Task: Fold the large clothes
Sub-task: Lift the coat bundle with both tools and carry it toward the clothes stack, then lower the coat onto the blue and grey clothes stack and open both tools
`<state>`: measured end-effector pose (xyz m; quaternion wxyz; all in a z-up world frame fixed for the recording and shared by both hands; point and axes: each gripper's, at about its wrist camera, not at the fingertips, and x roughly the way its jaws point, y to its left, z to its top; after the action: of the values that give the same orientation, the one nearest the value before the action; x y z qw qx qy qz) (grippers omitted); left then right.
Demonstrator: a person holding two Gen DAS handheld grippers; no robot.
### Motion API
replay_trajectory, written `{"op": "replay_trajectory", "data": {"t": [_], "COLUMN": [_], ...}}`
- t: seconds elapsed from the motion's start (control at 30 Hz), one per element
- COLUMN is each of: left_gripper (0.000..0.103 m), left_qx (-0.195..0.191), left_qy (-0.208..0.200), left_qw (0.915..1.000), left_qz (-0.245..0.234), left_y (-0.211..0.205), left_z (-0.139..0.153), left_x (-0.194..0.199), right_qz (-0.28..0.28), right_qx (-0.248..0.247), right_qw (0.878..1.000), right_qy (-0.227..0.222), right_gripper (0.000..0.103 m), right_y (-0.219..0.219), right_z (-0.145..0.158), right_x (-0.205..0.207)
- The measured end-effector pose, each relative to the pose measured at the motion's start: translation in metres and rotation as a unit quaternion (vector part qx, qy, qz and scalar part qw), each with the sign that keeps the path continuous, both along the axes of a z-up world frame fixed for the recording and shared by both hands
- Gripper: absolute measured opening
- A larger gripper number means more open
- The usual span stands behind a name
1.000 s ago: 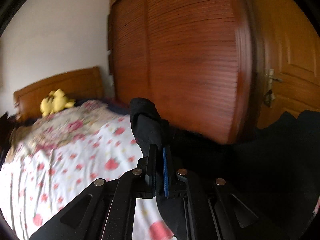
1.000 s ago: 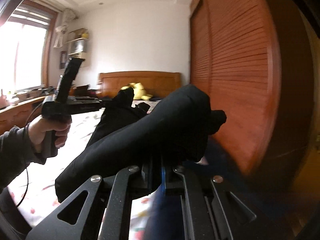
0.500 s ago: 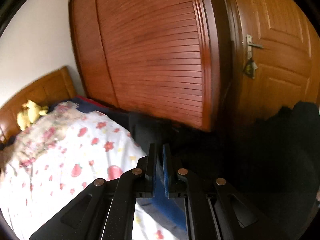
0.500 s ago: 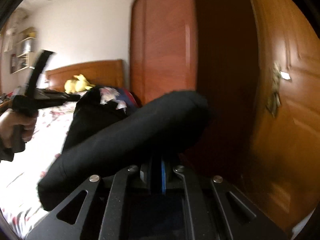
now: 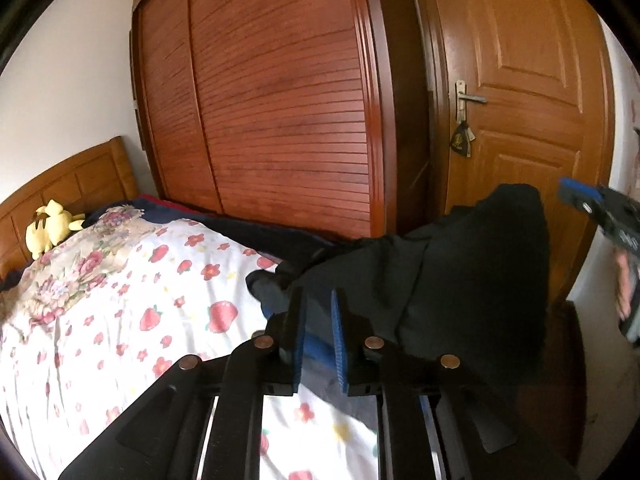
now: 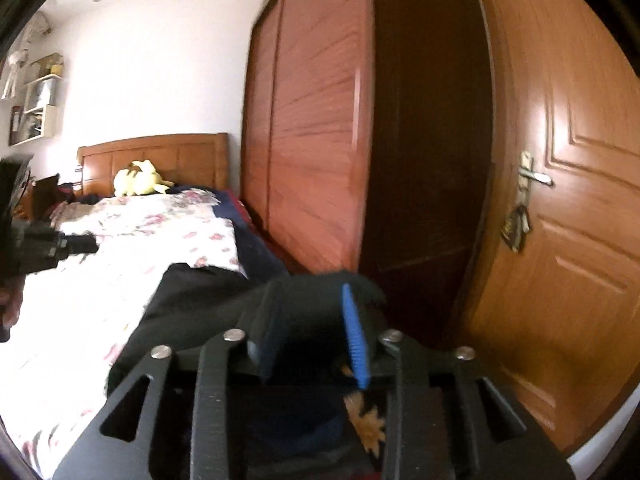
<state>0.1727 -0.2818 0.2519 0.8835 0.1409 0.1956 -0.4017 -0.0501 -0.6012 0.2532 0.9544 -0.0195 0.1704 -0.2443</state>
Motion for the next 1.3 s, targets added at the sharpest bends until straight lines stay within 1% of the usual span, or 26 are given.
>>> {"op": "replay_trajectory", "data": {"t": [0.03,0.07,0.1,0.13,0.17,0.2,0.23,0.27,0.3,0.33,0.37,0.4,0.47,0.57,0.63,0.77,0.83,0.93,1.03,1.1,1.13,1.23,1.3], "left_gripper": [0.019,0.025,0.029,0.036,0.040,0.042,0.046,0.051,0.053,0.058,0.062,0.063,0.069,0.073,0.074,0.076,0.076,0.076,0.077,0.078,0.079,0.080,0.081], "left_qx": [-0.003,-0.006,-0.010,-0.013,-0.015,-0.017,-0.020,-0.024,-0.028,-0.031,-0.033,-0.036,-0.039,-0.041,-0.046,-0.048,-0.049,-0.052,-0.052,-0.053,-0.055,-0.053,-0.046], "left_qy": [-0.004,-0.006,-0.004,-0.002,-0.001,-0.001,-0.002,-0.002,0.000,0.002,0.003,0.005,0.012,0.012,0.013,0.014,0.013,0.014,0.009,0.006,0.006,0.012,0.011], "left_qw": [1.0000,1.0000,0.9999,0.9999,0.9999,0.9999,0.9998,0.9997,0.9996,0.9995,0.9994,0.9993,0.9991,0.9991,0.9988,0.9985,0.9983,0.9977,0.9970,0.9962,0.9957,0.9940,0.9928], "left_qz": [0.003,0.004,0.001,0.000,0.000,0.000,0.001,0.002,0.002,0.000,-0.001,-0.003,-0.006,0.003,0.011,0.021,0.028,0.042,0.057,0.068,0.074,0.095,0.110], "left_y": [0.009,0.013,0.023,0.029,0.036,0.044,0.053,0.052,0.057,0.064,0.068,0.071,0.080,0.086,0.095,0.103,0.106,0.115,0.124,0.132,0.138,0.153,0.164], "left_z": [0.001,0.001,0.001,0.000,-0.001,-0.001,0.000,0.000,0.000,0.001,0.001,-0.001,-0.001,0.001,0.002,0.004,0.004,0.005,0.007,0.008,0.008,0.005,0.002], "left_x": [-0.009,-0.016,-0.022,-0.028,-0.034,-0.041,-0.047,-0.045,-0.047,-0.053,-0.055,-0.055,-0.060,-0.062,-0.067,-0.072,-0.075,-0.081,-0.090,-0.097,-0.101,-0.116,-0.127], "right_qz": [0.009,0.024,0.034,0.042,0.044,0.042,0.032,0.019,0.006,-0.013,-0.041,-0.054,-0.073,-0.086,-0.091,-0.072,-0.071,-0.055,-0.028,-0.008,0.011,0.059,0.086], "right_qx": [0.001,0.007,0.015,0.025,0.036,0.041,0.044,0.047,0.052,0.055,0.062,0.072,0.103,0.117,0.118,0.121,0.115,0.112,0.098,0.088,0.089,0.097,0.098], "right_qw": [1.000,1.000,0.999,0.999,0.998,0.997,0.997,0.996,0.995,0.992,0.987,0.983,0.976,0.971,0.973,0.980,0.981,0.986,0.991,0.993,0.993,0.991,0.990], "right_qy": [-0.003,-0.001,0.007,0.020,0.034,0.043,0.060,0.073,0.089,0.110,0.143,0.160,0.177,0.187,0.173,0.141,0.137,0.115,0.086,0.077,0.071,0.065,0.062], "right_gripper": [0.035,0.035,0.035,0.036,0.036,0.036,0.036,0.036,0.036,0.036,0.036,0.035,0.036,0.035,0.036,0.036,0.036,0.036,0.036,0.036,0.036,0.036,0.036], "right_y": [0.002,0.002,0.003,0.002,-0.002,-0.004,-0.009,-0.016,-0.023,-0.028,-0.037,-0.043,-0.058,-0.068,-0.069,-0.059,-0.055,-0.043,-0.014,0.007,0.022,0.062,0.089], "right_z": [0.005,0.007,0.002,0.001,-0.003,-0.007,-0.013,-0.021,-0.028,-0.035,-0.046,-0.053,-0.072,-0.093,-0.092,-0.075,-0.074,-0.060,-0.039,-0.029,-0.023,-0.018,-0.021], "right_x": [0.006,0.014,0.024,0.034,0.047,0.055,0.064,0.069,0.072,0.075,0.078,0.082,0.076,0.068,0.059,0.044,0.049,0.045,0.036,0.033,0.033,0.033,0.037]}}
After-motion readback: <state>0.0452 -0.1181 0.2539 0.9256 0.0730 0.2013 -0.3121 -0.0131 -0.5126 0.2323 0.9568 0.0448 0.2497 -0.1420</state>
